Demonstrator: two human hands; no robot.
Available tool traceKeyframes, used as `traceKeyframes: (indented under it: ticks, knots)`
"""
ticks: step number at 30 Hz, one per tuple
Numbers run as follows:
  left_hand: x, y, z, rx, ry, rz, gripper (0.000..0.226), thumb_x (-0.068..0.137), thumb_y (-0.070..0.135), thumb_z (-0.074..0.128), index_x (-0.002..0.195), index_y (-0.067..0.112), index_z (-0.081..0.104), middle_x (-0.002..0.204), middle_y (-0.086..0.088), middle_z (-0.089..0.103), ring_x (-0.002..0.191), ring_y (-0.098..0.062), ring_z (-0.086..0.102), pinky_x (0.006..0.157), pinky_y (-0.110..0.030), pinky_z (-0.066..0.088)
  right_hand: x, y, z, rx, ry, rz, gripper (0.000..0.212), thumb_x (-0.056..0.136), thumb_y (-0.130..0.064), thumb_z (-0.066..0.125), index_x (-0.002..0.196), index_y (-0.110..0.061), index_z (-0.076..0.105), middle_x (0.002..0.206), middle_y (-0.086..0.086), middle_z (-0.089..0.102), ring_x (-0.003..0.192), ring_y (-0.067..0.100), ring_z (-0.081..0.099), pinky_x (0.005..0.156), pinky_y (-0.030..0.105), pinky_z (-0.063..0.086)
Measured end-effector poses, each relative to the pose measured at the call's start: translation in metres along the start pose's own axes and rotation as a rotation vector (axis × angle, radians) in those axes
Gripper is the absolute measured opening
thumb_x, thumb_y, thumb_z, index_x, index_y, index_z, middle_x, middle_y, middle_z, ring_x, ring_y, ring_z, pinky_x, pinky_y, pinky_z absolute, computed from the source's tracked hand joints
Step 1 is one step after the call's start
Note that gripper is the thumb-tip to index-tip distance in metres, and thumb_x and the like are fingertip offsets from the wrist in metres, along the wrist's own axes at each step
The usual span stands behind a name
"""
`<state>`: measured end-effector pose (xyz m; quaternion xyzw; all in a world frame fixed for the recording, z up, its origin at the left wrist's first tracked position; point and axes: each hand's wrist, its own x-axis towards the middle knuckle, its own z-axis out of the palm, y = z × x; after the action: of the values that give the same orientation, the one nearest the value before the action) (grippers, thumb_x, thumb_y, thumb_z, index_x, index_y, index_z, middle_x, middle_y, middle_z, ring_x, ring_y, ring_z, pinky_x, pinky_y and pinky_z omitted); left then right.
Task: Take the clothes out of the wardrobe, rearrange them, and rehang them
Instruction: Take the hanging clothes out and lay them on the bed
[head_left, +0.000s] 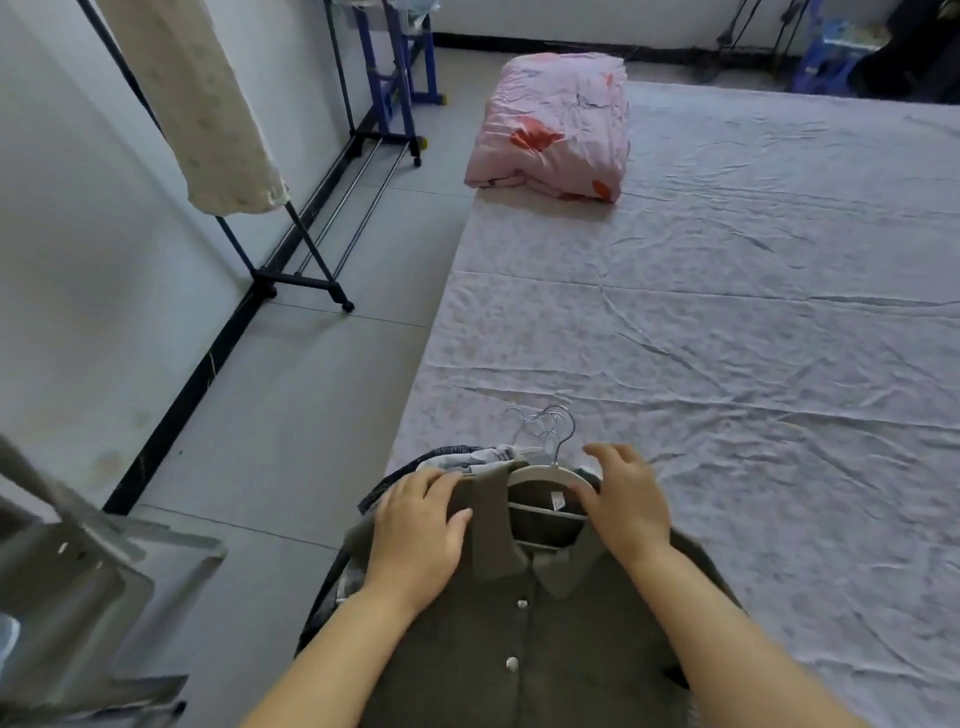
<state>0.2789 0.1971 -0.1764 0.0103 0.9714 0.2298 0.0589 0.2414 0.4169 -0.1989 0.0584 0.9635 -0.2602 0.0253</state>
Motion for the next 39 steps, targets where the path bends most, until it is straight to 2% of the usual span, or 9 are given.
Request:
traceKeyframes:
  ticks: [2,6,9,12,19,25,29,35,39]
  knots:
    - [0.011,0.000,0.004,0.011,0.000,-0.020,0.038,0.083,0.027,0.059,0.119,0.014,0.061,0.119,-0.004,0.058,0.111,-0.028,0.053,0.096,-0.043,0.039,0.017,0.008,0.007,0.028,-0.076,0.039,0.040,0.087,-0.026,0.063,0.124,-0.015,0.055,0.127,0.004,0.050,0.118,0.023,0.047,0.091,0.032,0.041]
    - [0.022,0.001,0.010,0.039,-0.030,-0.012,0.037,0.071,0.029,0.059,0.103,0.012,0.067,0.103,-0.005,0.064,0.093,-0.031,0.063,0.081,-0.045,0.049,0.011,0.023,0.015,-0.001,-0.197,0.073,0.037,0.089,-0.024,0.058,0.124,-0.016,0.055,0.127,0.004,0.051,0.119,0.022,0.044,0.094,0.033,0.040]
    - [0.030,0.009,0.009,0.055,-0.027,0.025,0.034,0.079,0.024,0.063,0.111,0.013,0.064,0.112,-0.006,0.061,0.105,-0.030,0.057,0.092,-0.046,0.042,-0.003,0.035,0.015,-0.050,-0.283,0.126,0.046,0.088,-0.028,0.059,0.131,-0.016,0.047,0.134,0.004,0.046,0.125,0.021,0.041,0.101,0.033,0.037]
    - [0.038,0.021,0.003,0.063,-0.065,0.082,0.038,0.086,0.027,0.059,0.124,0.020,0.056,0.123,-0.001,0.053,0.118,-0.023,0.047,0.103,-0.038,0.031,-0.014,0.037,0.006,-0.052,-0.281,0.167,0.048,0.088,-0.032,0.059,0.133,-0.019,0.046,0.136,0.001,0.045,0.127,0.020,0.040,0.101,0.033,0.038]
    - [0.044,0.047,-0.013,0.183,-0.152,0.328,0.039,0.094,0.037,0.044,0.132,0.028,0.043,0.136,0.004,0.039,0.128,-0.016,0.033,0.108,-0.030,0.024,-0.056,0.021,-0.033,-0.039,-0.098,0.271,0.040,0.089,-0.030,0.058,0.126,-0.020,0.050,0.127,0.001,0.050,0.119,0.020,0.045,0.094,0.031,0.040]
    - [0.017,0.065,-0.024,0.328,-0.309,0.676,0.038,0.094,0.036,0.041,0.130,0.025,0.044,0.133,0.003,0.042,0.123,-0.020,0.036,0.100,-0.030,0.029,-0.153,-0.006,-0.050,-0.054,0.089,0.510,0.041,0.087,-0.032,0.059,0.126,-0.021,0.051,0.126,0.001,0.050,0.118,0.021,0.046,0.094,0.029,0.039]
    - [-0.032,0.087,-0.030,0.380,-0.378,0.935,0.037,0.093,0.029,0.040,0.129,0.025,0.044,0.138,0.003,0.038,0.128,-0.022,0.032,0.106,-0.033,0.024,-0.249,-0.028,-0.048,-0.018,0.221,0.713,0.037,0.087,-0.030,0.060,0.122,-0.021,0.054,0.121,0.000,0.053,0.118,0.021,0.046,0.095,0.028,0.038]
    - [-0.161,0.138,-0.025,0.364,-0.496,1.419,0.036,0.095,0.036,0.039,0.130,0.028,0.045,0.136,0.007,0.040,0.128,-0.017,0.035,0.105,-0.030,0.023,-0.426,-0.066,-0.047,-0.035,0.460,1.079,0.041,0.091,-0.034,0.055,0.130,-0.025,0.048,0.129,-0.007,0.048,0.119,0.012,0.045,0.095,0.020,0.036]
    - [-0.281,0.161,-0.020,0.321,-0.592,1.724,0.039,0.096,0.036,0.037,0.134,0.027,0.041,0.137,0.007,0.039,0.129,-0.017,0.033,0.107,-0.030,0.022,-0.554,-0.103,-0.034,-0.067,0.569,1.320,0.042,0.090,-0.033,0.054,0.131,-0.025,0.047,0.129,-0.006,0.047,0.123,0.012,0.041,0.097,0.021,0.033]
